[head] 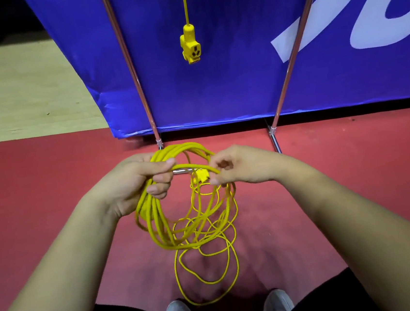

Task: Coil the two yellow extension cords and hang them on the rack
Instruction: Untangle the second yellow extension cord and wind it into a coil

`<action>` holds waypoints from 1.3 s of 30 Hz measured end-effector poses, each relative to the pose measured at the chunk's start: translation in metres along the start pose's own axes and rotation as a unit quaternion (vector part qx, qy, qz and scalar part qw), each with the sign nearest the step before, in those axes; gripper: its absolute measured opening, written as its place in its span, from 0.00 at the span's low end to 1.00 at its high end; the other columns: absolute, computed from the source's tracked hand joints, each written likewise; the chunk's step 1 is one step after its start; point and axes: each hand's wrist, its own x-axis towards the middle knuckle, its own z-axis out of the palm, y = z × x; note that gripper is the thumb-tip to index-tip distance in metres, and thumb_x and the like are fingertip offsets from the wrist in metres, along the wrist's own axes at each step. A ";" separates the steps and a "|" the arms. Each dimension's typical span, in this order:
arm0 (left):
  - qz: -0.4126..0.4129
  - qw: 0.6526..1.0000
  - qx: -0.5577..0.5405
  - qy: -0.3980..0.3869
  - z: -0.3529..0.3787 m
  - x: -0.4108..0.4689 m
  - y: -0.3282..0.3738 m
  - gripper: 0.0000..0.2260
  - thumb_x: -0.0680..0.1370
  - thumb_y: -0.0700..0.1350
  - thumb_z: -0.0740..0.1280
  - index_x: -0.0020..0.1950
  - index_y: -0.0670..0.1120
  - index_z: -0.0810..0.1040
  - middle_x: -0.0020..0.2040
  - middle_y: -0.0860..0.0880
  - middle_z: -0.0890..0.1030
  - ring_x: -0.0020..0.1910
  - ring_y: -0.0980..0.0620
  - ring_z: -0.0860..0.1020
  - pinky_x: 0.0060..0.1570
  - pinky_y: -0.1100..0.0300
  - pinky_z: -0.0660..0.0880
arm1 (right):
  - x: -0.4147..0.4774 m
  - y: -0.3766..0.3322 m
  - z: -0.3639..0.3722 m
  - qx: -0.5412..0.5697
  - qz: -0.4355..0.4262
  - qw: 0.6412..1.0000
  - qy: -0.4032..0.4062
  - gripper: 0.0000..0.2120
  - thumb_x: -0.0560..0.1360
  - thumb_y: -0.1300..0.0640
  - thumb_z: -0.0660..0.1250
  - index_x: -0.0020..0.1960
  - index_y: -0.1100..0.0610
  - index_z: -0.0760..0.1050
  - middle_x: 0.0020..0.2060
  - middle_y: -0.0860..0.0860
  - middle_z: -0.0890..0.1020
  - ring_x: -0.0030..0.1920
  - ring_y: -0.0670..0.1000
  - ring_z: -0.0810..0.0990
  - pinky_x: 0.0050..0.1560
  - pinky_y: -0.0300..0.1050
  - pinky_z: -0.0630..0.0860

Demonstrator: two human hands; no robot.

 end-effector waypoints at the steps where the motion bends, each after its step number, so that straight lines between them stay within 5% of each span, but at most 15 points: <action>1: 0.005 1.000 -0.010 0.012 0.001 0.000 0.001 0.09 0.69 0.43 0.71 0.35 0.45 0.71 0.26 0.50 0.65 0.19 0.57 0.62 0.23 0.64 0.62 | -0.002 0.013 0.001 -0.026 0.027 0.999 -0.021 0.12 0.75 0.57 0.71 0.38 0.61 0.73 0.28 0.45 0.68 0.29 0.41 0.64 0.32 0.37 0.62; 6: -0.025 0.999 0.028 0.031 0.005 0.000 0.001 0.08 0.72 0.42 0.70 0.42 0.39 0.74 0.26 0.48 0.67 0.21 0.53 0.66 0.24 0.63 0.65 | -0.006 0.048 -0.002 0.087 0.081 0.991 0.068 0.05 0.77 0.59 0.68 0.44 0.59 0.80 0.31 0.53 0.79 0.34 0.47 0.78 0.42 0.44 0.75; 10: -0.046 0.995 0.084 0.037 0.009 0.001 -0.003 0.08 0.73 0.41 0.69 0.44 0.36 0.77 0.30 0.43 0.74 0.22 0.50 0.71 0.22 0.63 0.66 | 0.000 0.024 -0.006 0.055 0.012 0.990 0.126 0.05 0.76 0.60 0.69 0.49 0.58 0.83 0.29 0.47 0.76 0.31 0.45 0.72 0.36 0.40 0.70; 15: -0.068 0.998 0.016 -0.001 0.001 -0.001 -0.002 0.10 0.70 0.43 0.72 0.43 0.39 0.75 0.26 0.49 0.65 0.19 0.55 0.64 0.20 0.65 0.63 | 0.010 0.018 0.001 0.017 -0.017 0.985 0.169 0.06 0.75 0.57 0.70 0.42 0.59 0.80 0.30 0.48 0.77 0.31 0.42 0.70 0.34 0.37 0.66; 18: -0.033 0.999 -0.016 -0.023 -0.005 -0.003 0.001 0.17 0.65 0.47 0.77 0.41 0.42 0.71 0.25 0.52 0.65 0.20 0.55 0.64 0.22 0.65 0.64 | 0.012 0.033 0.004 -0.001 0.016 0.991 0.132 0.06 0.75 0.55 0.70 0.40 0.54 0.80 0.31 0.46 0.78 0.32 0.43 0.71 0.35 0.38 0.67; 21: 0.016 0.999 -0.046 -0.004 -0.005 -0.006 0.005 0.14 0.65 0.48 0.76 0.37 0.44 0.73 0.24 0.53 0.65 0.22 0.52 0.68 0.24 0.63 0.68 | 0.016 0.056 0.014 -0.031 0.049 0.995 0.087 0.07 0.77 0.54 0.68 0.43 0.56 0.79 0.36 0.52 0.82 0.37 0.46 0.75 0.41 0.44 0.72; 26: 0.057 0.990 -0.113 0.070 -0.003 -0.009 0.015 0.07 0.66 0.48 0.70 0.33 0.45 0.78 0.25 0.50 0.71 0.36 0.45 0.83 0.30 0.59 0.80 | 0.014 0.099 0.020 -0.006 0.119 0.987 0.108 0.09 0.77 0.57 0.67 0.45 0.63 0.75 0.41 0.62 0.82 0.39 0.48 0.75 0.43 0.47 0.72; 29: 0.068 0.986 -0.124 0.087 0.000 -0.008 0.015 0.08 0.65 0.48 0.69 0.36 0.44 0.78 0.33 0.46 0.80 0.45 0.40 0.84 0.34 0.55 0.82 | 0.013 0.118 0.025 0.014 0.175 0.978 0.116 0.07 0.76 0.63 0.67 0.40 0.60 0.72 0.39 0.62 0.82 0.40 0.50 0.74 0.41 0.45 0.68; 32: 0.082 0.984 -0.111 0.114 -0.004 -0.007 0.017 0.07 0.70 0.48 0.67 0.39 0.44 0.76 0.33 0.48 0.80 0.35 0.47 0.84 0.31 0.59 0.80 | 0.013 0.121 0.033 0.100 0.213 0.961 0.147 0.10 0.76 0.63 0.67 0.39 0.55 0.69 0.35 0.57 0.77 0.35 0.50 0.72 0.36 0.41 0.68; 36: 0.113 0.981 -0.079 0.138 -0.009 -0.004 0.016 0.07 0.77 0.47 0.61 0.44 0.44 0.74 0.27 0.51 0.72 0.25 0.55 0.73 0.25 0.64 0.72 | 0.022 0.102 0.032 0.360 0.232 0.869 0.246 0.07 0.79 0.60 0.66 0.44 0.56 0.69 0.32 0.54 0.76 0.33 0.53 0.79 0.37 0.45 0.79; 39: 0.119 0.978 -0.052 0.166 -0.010 -0.001 0.013 0.10 0.78 0.46 0.61 0.52 0.41 0.76 0.26 0.51 0.68 0.23 0.55 0.68 0.25 0.65 0.68 | 0.030 0.080 0.025 0.277 0.234 0.895 0.259 0.07 0.76 0.61 0.68 0.41 0.58 0.72 0.29 0.56 0.71 0.24 0.50 0.67 0.26 0.39 0.67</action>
